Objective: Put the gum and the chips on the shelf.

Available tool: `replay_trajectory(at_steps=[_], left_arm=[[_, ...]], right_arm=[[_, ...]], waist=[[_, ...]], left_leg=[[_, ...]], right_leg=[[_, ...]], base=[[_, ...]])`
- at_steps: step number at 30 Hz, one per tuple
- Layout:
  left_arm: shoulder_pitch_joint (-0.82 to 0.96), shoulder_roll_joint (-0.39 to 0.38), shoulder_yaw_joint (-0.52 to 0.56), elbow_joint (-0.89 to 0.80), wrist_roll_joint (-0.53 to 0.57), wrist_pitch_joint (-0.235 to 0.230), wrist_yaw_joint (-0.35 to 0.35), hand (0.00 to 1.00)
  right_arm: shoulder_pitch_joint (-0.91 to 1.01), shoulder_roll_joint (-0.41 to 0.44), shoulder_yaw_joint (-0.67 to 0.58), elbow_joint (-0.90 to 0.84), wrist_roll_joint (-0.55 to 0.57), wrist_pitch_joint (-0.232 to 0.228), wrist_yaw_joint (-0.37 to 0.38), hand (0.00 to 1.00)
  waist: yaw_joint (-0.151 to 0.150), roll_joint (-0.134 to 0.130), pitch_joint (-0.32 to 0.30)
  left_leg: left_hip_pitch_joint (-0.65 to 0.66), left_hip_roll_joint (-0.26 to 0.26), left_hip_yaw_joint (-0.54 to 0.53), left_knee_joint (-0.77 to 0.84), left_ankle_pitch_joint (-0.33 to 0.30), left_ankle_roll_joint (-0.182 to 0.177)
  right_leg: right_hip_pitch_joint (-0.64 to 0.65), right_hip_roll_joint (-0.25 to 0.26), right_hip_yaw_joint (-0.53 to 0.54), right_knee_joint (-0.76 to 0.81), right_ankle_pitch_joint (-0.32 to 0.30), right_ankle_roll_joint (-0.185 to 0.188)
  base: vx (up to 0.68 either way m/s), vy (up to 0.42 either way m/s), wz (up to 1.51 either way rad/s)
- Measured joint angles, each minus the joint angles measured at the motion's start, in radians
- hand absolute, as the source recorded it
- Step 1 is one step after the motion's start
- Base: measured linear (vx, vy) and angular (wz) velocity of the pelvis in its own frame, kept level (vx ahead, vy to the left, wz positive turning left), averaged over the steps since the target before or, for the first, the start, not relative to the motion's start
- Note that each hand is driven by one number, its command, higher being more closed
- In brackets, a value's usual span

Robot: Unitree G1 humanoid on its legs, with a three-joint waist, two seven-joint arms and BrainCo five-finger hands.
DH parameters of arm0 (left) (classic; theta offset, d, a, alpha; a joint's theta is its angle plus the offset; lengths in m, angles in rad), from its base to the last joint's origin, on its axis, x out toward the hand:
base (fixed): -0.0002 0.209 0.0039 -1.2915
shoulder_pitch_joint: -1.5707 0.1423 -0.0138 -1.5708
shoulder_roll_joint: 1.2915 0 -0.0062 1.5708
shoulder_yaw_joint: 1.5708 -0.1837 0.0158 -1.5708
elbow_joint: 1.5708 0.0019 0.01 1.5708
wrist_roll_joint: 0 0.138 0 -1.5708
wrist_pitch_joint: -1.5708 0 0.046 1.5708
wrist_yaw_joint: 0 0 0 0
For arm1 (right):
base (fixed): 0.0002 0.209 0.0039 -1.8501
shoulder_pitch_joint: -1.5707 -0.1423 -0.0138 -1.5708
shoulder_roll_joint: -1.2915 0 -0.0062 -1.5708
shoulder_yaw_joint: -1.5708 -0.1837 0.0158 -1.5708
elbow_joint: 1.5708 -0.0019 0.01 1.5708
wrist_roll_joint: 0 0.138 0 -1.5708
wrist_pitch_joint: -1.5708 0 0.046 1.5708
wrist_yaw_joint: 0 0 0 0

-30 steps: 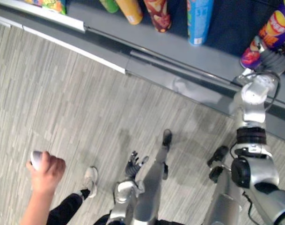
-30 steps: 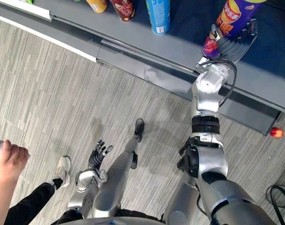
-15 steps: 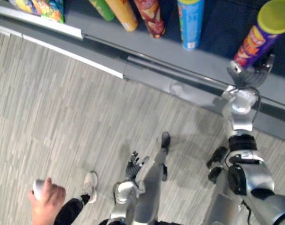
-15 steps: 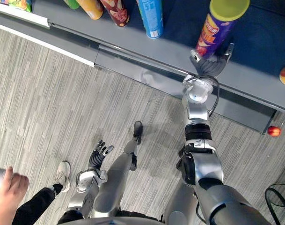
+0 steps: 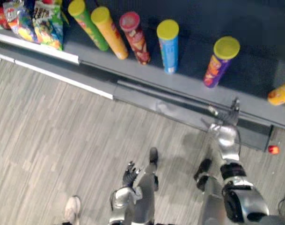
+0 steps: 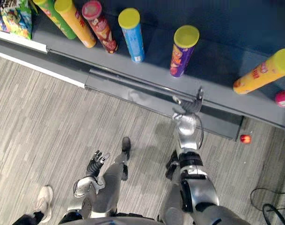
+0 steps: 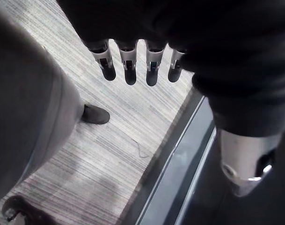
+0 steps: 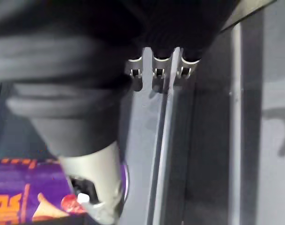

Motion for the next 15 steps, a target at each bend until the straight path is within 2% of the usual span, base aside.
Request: replay_trajectory(at_steps=[3,4,8,11,14,15], left_arm=[[-0.011,0.008,0.045,0.051,0.038,0.018,-0.003,0.0],[-0.011,0.019,0.058,0.082,0.04,0.018,-0.008,0.0],[-0.027,0.047,0.136,0.232,0.082,0.037,-0.024,0.0],[-0.017,0.077,0.173,0.305,0.113,0.061,-0.041,0.0],[0.018,0.077,0.208,0.325,0.119,0.068,-0.058,0.0],[0.027,0.076,0.215,0.325,0.119,0.069,-0.063,0.0]], right_arm=[[0.138,0.05,-0.009,0.002,0.01,0.002,0.048,0.0],[0.202,0.074,-0.006,0.002,0.008,0.004,0.072,0.0],[0.43,0.1,0.015,0.002,-0.027,0.007,0.151,0.0],[0.557,0.08,0.033,0.043,-0.05,0.006,0.237,0.0],[0.678,0.051,0.02,0.135,-0.073,0.008,0.342,0.0],[0.691,0.049,0.019,0.159,-0.073,0.009,0.357,0.0]], waist=[[-0.018,-0.033,-0.021],[-0.029,-0.049,-0.04],[-0.057,-0.083,-0.144],[-0.084,-0.098,-0.196],[-0.099,-0.098,-0.243],[-0.105,-0.099,-0.248]], left_leg=[[0.078,0.018,0.028,0.001,-0.027,-0.005],[0.101,0.027,0.036,0.001,-0.037,-0.009],[0.153,0.053,0.074,-0.007,-0.066,-0.011],[0.22,0.061,0.103,-0.031,-0.082,-0.014],[0.28,0.055,0.128,-0.062,-0.093,-0.014],[0.291,0.054,0.128,-0.066,-0.094,-0.014]], right_leg=[[0.078,0.024,0.01,-0.039,0.002,0.003],[0.103,0.037,0.013,-0.059,0.002,0.004],[0.169,0.091,0.036,-0.159,0.03,0.026],[0.238,0.124,0.064,-0.251,0.066,0.03],[0.311,0.141,0.075,-0.336,0.1,0.037],[0.325,0.143,0.075,-0.345,0.102,0.039]], base=[[0.06,-0.034,-0.27],[0.1,-0.039,-0.27],[0.13,-0.009,-0.33],[0.14,0.016,-0.41],[0.16,0.025,-0.17],[0.13,0.019,-0.02]])
